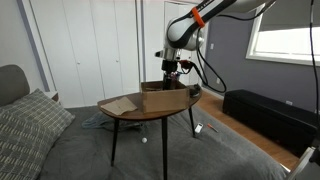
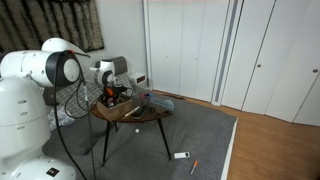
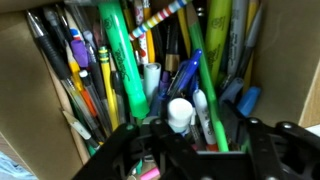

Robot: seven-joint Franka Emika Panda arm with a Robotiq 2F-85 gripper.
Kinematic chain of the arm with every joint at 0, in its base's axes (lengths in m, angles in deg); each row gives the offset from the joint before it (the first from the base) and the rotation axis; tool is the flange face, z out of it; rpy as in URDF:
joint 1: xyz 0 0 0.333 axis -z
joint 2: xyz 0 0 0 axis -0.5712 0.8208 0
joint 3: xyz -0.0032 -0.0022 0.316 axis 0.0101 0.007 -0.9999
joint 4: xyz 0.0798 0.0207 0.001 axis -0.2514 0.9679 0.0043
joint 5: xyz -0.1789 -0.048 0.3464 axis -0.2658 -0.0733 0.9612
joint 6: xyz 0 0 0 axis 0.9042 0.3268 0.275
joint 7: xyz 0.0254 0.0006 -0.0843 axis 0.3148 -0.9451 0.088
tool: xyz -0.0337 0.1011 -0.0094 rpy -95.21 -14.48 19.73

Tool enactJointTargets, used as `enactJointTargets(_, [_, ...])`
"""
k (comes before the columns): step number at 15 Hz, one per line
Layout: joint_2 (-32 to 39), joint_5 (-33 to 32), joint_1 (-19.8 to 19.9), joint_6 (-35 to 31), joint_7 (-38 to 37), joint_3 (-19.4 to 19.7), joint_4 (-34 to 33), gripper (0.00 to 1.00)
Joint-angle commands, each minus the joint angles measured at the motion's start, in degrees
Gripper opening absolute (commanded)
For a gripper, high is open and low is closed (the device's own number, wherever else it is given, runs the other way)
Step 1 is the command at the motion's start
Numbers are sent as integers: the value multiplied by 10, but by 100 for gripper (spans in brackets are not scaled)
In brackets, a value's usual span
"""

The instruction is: Remove the glue stick from the box

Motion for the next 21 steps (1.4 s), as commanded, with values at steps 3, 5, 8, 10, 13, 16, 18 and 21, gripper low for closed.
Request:
enactJointTargets(3, [14,-11,6,-42,-6,-9,2,47])
enactJointTargets(5, [16,-12,6,-46,-7,-10,1,22])
enactJointTargets(8, [9,-20,4,-35,-13,-9,-6,9])
enactJointTargets(10, [-2,-32,2,-18,-21,-8,-9,5])
enactJointTargets(13, [-23,-67,-2,0,-39,-5,-18,6])
enactJointTargets(16, [-43,-114,-8,48,-52,-5,-47,6])
enactJointTargets(18, [-49,-150,-15,103,-56,-6,-83,6])
enactJointTargets(21, [-37,-214,-31,206,-49,-13,-163,6])
